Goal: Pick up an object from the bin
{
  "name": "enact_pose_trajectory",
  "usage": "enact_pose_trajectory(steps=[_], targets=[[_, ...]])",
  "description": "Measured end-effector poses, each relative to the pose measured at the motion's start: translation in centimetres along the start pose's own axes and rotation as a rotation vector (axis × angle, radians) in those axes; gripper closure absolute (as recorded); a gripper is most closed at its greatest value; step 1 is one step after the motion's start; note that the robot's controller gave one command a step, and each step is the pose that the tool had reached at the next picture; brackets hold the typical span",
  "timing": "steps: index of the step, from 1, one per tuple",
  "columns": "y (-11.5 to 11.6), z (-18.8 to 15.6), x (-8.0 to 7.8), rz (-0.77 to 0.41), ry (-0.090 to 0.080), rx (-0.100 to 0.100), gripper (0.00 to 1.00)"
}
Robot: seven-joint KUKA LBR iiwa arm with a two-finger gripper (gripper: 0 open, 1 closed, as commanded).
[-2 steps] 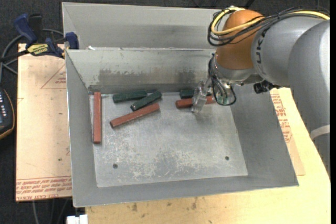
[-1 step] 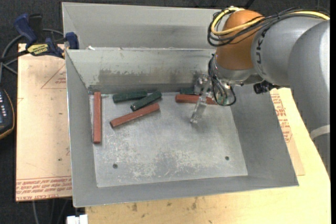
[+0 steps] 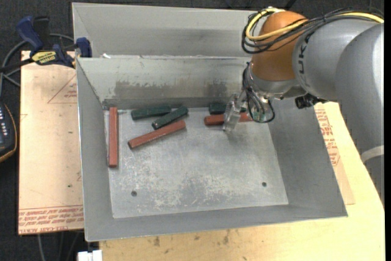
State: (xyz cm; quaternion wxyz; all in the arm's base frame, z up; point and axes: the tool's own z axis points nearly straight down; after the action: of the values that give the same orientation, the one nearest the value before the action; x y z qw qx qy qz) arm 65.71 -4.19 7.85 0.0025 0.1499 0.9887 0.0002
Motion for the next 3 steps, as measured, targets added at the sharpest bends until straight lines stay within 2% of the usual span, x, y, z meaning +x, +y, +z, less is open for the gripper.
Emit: enact_pose_trajectory(steps=[1,2,3], targets=[[6.2,0.1,5.1,-0.02,-0.001,-0.003,1.0],[10.0,0.4,3.4,-0.348,0.002,0.0,1.0],[4.8,-12.9,3.7,-0.599,-0.006,0.0,1.0]])
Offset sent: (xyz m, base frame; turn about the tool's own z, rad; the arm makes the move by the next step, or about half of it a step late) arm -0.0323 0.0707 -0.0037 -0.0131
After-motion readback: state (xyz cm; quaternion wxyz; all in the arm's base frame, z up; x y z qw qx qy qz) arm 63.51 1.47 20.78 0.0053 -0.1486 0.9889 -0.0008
